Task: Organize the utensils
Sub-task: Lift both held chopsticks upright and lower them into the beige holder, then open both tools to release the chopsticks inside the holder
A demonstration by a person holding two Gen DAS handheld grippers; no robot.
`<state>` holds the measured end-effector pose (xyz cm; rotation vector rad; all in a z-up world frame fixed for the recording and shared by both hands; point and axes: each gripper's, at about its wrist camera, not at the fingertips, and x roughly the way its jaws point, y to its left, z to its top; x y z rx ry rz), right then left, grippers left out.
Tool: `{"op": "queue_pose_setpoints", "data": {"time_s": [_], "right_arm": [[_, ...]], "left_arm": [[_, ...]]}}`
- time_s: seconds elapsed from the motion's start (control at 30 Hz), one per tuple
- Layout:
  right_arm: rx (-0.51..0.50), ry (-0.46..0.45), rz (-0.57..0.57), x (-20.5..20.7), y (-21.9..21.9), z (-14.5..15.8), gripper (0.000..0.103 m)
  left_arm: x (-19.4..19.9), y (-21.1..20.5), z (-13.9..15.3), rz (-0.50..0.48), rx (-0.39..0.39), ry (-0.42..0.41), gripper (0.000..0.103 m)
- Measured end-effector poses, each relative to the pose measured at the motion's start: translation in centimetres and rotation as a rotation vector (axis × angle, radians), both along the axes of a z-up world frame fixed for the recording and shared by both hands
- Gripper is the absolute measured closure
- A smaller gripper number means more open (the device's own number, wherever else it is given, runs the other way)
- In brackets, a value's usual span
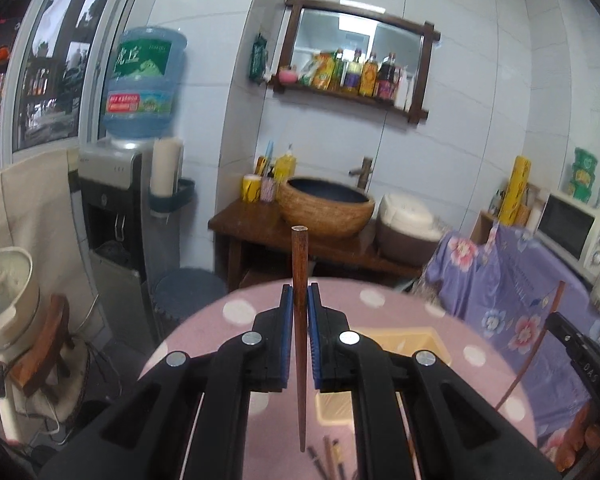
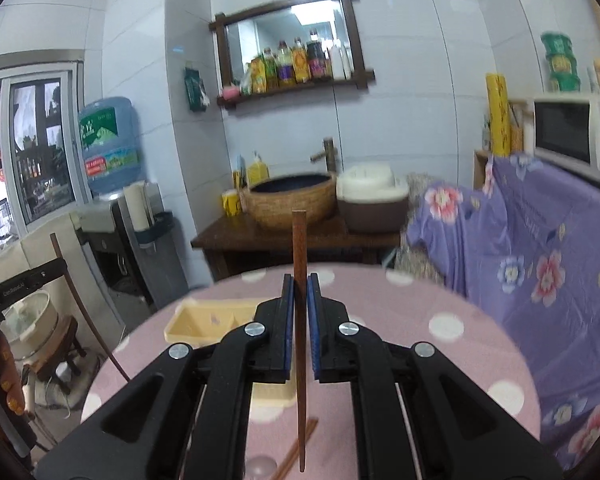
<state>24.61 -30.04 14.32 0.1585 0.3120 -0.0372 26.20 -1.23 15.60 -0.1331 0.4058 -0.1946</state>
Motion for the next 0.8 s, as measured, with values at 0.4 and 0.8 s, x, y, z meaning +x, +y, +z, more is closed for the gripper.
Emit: {"op": "queue_pose_setpoints", "data": {"time_s": [0.4, 0.8], "right_arm": [[0.011, -0.167, -0.023, 8.2, 3.9, 5.7, 0.096], [0.017, 0.025, -0.018, 11.1, 4.6, -4.6, 0.095]], "left_arm": [[4.9, -5.9, 5.7, -0.024, -0.075, -0.094, 0.095], [7.4, -7.3, -4.9, -0.035, -0.042, 0.061, 0.095]]}}
